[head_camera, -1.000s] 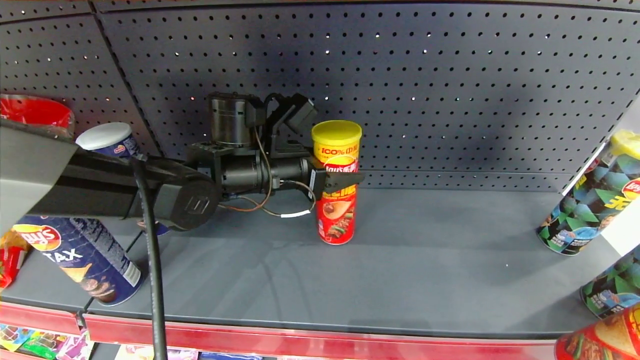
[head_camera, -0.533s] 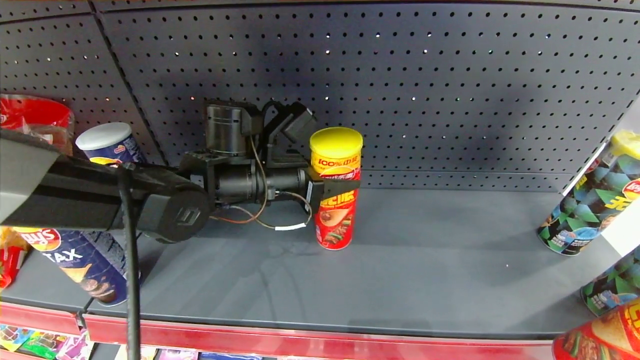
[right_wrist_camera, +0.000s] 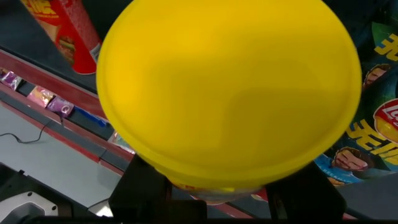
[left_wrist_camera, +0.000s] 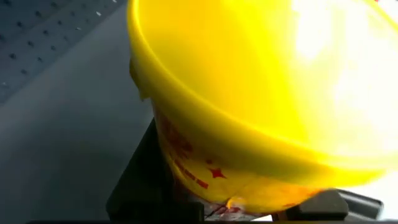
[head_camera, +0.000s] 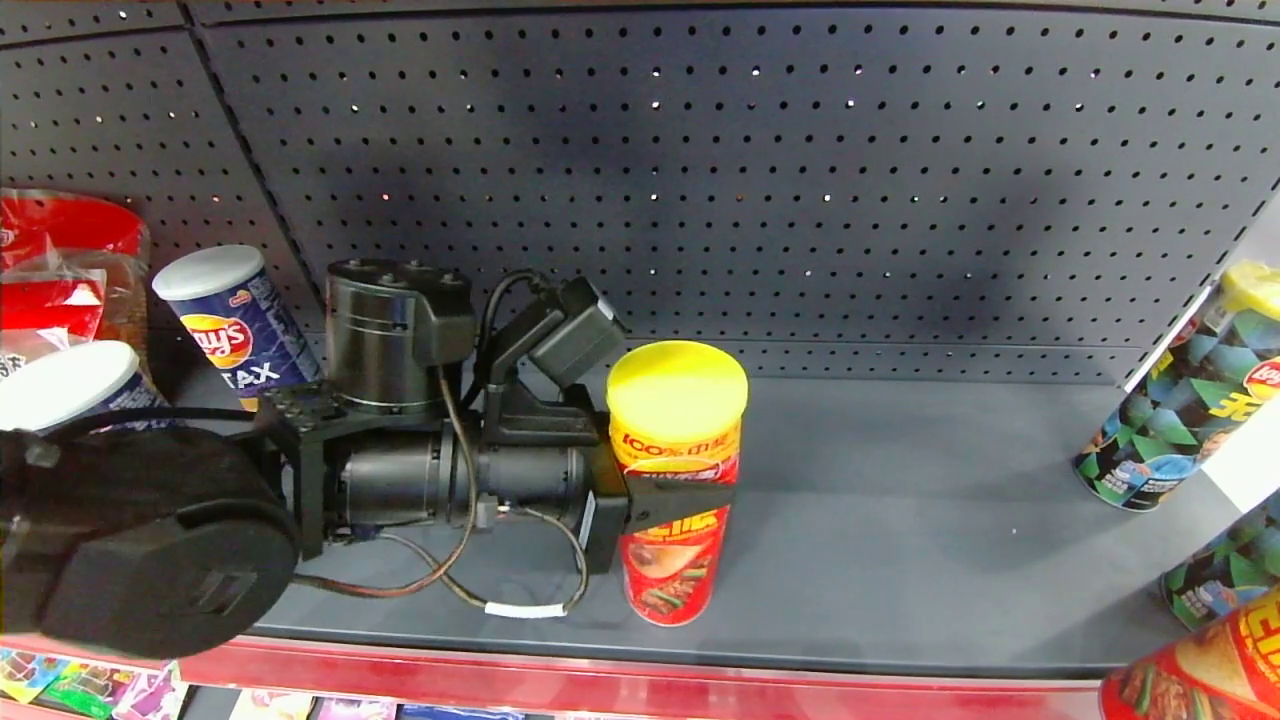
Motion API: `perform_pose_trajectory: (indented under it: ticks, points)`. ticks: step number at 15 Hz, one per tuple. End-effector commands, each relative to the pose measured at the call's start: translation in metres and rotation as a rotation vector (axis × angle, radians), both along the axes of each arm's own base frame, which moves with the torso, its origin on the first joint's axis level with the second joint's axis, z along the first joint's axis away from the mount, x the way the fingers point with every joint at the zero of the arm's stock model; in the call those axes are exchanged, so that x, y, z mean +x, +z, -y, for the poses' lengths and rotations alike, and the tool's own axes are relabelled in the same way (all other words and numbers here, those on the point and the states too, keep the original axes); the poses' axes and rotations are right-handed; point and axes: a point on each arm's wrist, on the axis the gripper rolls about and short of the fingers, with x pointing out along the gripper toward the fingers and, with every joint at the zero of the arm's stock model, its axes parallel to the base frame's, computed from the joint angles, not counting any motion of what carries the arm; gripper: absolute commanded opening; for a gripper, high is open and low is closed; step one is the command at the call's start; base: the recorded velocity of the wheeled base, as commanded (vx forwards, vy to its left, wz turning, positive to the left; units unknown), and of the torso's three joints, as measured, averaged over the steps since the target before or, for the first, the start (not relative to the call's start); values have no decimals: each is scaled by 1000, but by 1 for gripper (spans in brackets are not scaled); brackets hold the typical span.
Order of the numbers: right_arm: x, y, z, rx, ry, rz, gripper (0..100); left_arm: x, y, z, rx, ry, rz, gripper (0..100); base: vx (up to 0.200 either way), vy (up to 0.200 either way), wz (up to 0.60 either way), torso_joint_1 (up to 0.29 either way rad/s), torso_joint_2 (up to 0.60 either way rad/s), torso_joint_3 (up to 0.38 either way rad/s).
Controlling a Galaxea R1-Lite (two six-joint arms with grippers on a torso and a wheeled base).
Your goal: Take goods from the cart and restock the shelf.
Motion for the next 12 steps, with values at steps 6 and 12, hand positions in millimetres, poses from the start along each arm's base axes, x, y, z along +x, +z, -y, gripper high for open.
perform_pose_trajectory:
  ticks: [6,12]
  points:
    - [1,0,0,-2,3,-4,0,-21,-2,-13,12,-6,-10,0,0,0,0,0,0,0]
    - [1,1,0,-1,4,1,0,-20,0,-12,3,7,9,100,0,0,0,0,0,0]
